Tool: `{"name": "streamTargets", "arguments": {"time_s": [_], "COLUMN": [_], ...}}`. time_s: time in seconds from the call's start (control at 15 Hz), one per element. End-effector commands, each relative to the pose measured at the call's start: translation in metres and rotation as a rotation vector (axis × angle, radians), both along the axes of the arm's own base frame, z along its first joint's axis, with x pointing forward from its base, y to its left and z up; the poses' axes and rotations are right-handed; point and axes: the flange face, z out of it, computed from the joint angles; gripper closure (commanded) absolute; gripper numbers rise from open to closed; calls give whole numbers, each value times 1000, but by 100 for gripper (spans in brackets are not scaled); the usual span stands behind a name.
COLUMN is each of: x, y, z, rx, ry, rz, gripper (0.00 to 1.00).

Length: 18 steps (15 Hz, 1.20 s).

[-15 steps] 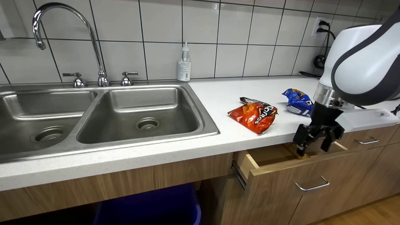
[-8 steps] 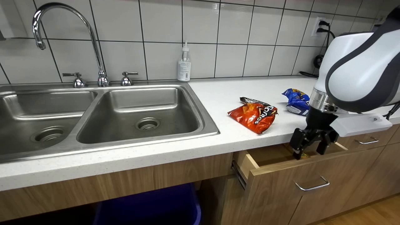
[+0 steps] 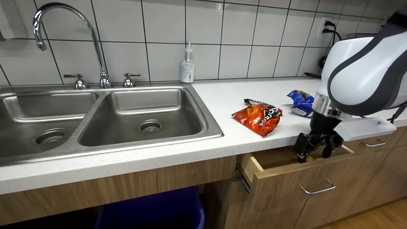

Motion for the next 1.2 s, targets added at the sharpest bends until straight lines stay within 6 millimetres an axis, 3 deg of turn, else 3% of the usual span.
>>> {"name": "streamTargets", "arguments": {"time_s": [0.0,1.13], "x": [-2,-50], "y": [4,6], "z": [0,2], "rx": [2,-2], "ry": [39,87], "rz": [17,28], "gripper": [0,0]}}
